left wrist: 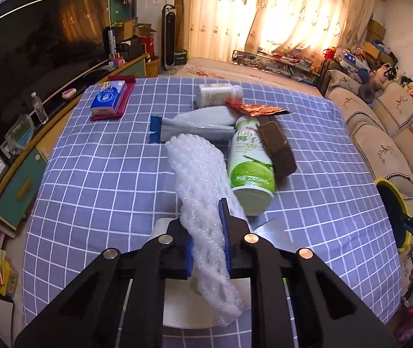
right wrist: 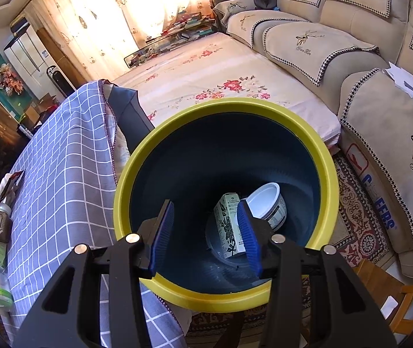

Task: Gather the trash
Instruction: 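Grasp the white foam fruit net with the left gripper and lift it, then carry the foam net over the bin and open the left gripper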

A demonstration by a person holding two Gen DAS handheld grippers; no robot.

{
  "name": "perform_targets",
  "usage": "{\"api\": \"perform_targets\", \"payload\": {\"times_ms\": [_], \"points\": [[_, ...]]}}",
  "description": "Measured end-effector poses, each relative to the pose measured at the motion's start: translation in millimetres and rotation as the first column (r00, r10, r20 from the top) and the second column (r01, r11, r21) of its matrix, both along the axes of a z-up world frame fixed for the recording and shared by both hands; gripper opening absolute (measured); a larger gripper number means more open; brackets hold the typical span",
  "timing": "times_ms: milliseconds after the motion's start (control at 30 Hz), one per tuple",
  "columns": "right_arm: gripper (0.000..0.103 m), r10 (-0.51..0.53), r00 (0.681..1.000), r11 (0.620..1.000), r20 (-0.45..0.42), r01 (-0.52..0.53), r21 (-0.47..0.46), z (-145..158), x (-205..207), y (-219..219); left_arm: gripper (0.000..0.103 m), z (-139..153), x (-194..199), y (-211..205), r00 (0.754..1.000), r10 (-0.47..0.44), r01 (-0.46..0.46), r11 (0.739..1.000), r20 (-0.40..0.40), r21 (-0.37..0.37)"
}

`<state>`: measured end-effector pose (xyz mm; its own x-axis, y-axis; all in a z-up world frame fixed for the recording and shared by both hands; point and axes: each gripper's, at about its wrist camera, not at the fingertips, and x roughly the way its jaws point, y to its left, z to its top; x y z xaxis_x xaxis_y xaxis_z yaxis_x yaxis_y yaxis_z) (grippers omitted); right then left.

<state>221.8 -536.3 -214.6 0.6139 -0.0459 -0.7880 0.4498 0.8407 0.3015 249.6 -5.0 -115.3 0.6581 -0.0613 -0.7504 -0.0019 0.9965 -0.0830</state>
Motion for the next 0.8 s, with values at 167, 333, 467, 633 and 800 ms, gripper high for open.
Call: {"api": "perform_targets", "payload": {"times_ms": [167,333,467,633,800], "points": [[0.043,0.0,1.0,1.0,0.021,0.0,-0.001,7.6,-3.8,-0.4,0.014,18.7,-11.7,-11.5,0.998,-0.04,0.04,0.999,0.046,0.007],[0.043,-0.001,0.999,1.0,0.046,0.002,-0.01,16.8,-10.8,-1.3,0.014,49.9,-29.1,-31.9,0.989,-0.097,0.097,0.995,0.112,0.01],[0.043,-0.009,0.998,1.0,0.06,0.01,-0.017,22.2,-17.7,-4.3,0.014,68.0,-38.1,-55.8,0.975,-0.166,0.165,0.986,0.146,0.016],[0.043,-0.021,0.998,0.999,0.067,0.023,-0.029,25.8,-29.0,-7.6,0.014,79.0,-37.6,-111.1,0.937,-0.311,0.313,0.95,0.16,0.016],[0.043,-0.054,0.995,0.997,0.078,0.059,-0.054,32.2,-46.6,-17.9,0.014,73.5,-26.1,-188.8,0.866,-0.481,0.486,0.874,0.136,-0.001]]}}
